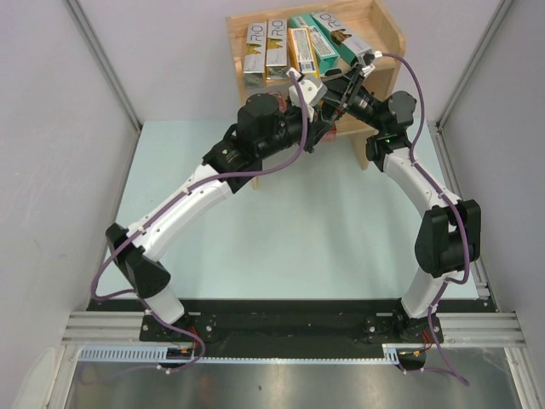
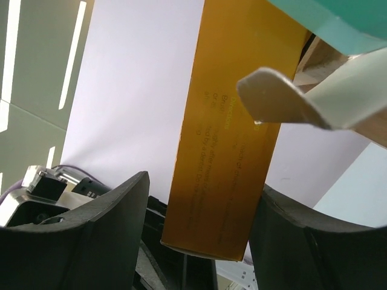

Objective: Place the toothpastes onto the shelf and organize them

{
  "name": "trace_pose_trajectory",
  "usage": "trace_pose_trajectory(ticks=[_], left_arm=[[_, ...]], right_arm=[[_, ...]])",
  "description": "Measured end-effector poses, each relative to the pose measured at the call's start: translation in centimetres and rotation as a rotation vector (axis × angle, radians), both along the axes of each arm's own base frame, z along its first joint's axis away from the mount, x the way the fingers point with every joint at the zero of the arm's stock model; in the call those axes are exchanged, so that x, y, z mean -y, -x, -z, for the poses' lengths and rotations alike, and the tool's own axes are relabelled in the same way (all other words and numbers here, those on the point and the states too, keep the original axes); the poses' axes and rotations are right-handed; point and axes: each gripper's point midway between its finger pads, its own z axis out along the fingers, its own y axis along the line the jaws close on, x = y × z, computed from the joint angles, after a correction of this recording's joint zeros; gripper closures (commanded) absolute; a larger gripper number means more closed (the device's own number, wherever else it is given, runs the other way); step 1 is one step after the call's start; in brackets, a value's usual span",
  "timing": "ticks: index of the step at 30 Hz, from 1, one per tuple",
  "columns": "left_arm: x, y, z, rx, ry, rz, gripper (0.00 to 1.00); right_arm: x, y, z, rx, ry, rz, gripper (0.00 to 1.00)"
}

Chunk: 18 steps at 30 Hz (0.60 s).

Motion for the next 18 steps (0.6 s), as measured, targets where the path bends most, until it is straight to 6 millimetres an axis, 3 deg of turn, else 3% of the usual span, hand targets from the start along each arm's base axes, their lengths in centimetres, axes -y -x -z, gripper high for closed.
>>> trace_pose_trajectory(ticks=[9, 18], left_arm=[[0.7, -2.5, 0.9, -0.02, -0.022, -0.055, 0.88], [-1.5, -4.9, -0.8, -0.013, 0.03, -0.11, 0.88]], right_arm=[[0.3, -0.2, 0.0, -0.008, 0.0, 0.006, 0.33], [0.7, -0.4, -0.1, -0.016, -0.006, 0.009, 0.32]])
